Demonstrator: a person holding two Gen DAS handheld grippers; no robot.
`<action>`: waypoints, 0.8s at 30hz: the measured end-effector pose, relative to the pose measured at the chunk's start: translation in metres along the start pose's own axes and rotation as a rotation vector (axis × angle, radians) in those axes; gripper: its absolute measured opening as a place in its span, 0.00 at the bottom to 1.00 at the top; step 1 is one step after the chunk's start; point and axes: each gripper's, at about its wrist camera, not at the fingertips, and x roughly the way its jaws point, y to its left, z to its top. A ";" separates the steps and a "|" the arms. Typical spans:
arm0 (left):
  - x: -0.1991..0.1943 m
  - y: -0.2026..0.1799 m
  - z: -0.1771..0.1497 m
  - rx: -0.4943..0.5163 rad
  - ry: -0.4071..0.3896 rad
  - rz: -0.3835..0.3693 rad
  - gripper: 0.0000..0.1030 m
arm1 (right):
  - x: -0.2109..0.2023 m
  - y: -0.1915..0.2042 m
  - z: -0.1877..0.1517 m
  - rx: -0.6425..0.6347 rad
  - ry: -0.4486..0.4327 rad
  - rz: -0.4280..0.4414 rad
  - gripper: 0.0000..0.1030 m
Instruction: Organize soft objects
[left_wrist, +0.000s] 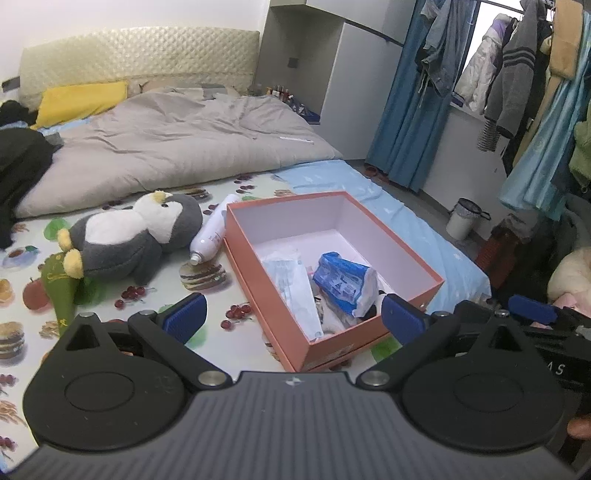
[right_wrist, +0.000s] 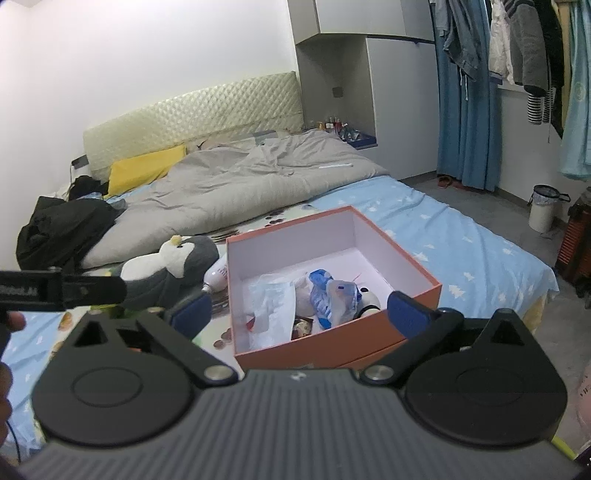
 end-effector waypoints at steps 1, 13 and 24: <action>0.000 0.000 0.000 0.004 0.001 -0.003 0.99 | 0.000 -0.001 0.000 0.002 -0.004 -0.001 1.00; 0.000 0.003 -0.001 -0.002 0.010 -0.002 0.99 | -0.003 0.003 0.001 0.018 -0.002 0.015 1.00; -0.002 0.002 -0.002 0.004 0.006 -0.010 0.99 | -0.005 0.004 -0.002 0.020 -0.015 0.004 1.00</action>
